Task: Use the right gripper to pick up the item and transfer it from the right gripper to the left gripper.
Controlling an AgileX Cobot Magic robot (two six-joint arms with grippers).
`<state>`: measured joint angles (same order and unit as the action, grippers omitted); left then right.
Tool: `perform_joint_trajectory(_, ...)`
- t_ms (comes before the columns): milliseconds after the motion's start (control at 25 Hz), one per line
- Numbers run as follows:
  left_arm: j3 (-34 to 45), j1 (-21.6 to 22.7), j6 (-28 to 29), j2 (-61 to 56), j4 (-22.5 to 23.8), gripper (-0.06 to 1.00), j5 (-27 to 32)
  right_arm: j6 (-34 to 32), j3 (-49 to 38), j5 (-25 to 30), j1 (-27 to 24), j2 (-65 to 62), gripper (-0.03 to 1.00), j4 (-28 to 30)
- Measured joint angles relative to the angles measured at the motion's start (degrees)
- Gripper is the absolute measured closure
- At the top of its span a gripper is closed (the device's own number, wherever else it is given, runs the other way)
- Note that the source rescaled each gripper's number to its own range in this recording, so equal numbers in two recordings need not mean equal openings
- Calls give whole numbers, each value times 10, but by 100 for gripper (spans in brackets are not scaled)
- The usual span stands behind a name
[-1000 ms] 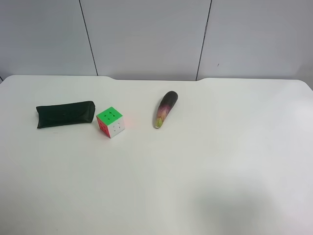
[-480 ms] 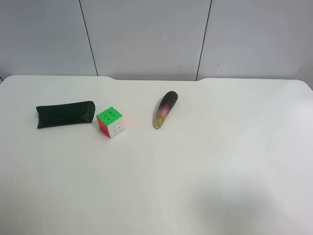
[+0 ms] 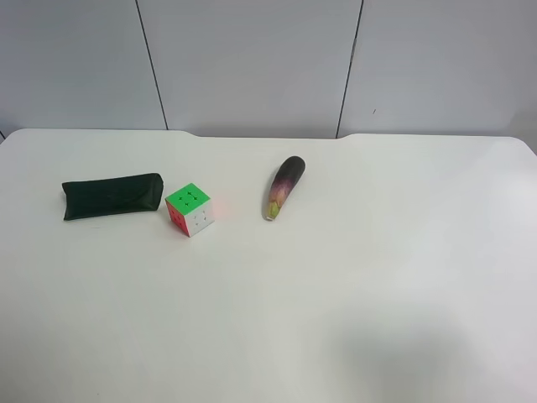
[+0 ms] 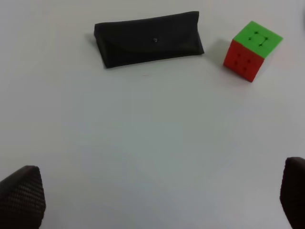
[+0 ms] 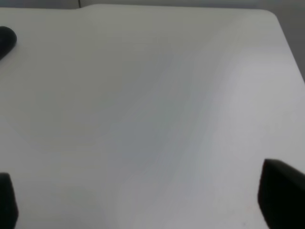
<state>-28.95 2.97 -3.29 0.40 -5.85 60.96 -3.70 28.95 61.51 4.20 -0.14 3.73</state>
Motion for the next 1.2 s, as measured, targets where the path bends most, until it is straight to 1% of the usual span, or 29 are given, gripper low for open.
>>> perform_joint_trajectory(1200,0,-2,2,0,0,-6,-4,0,0,0,0,0,-3,0)
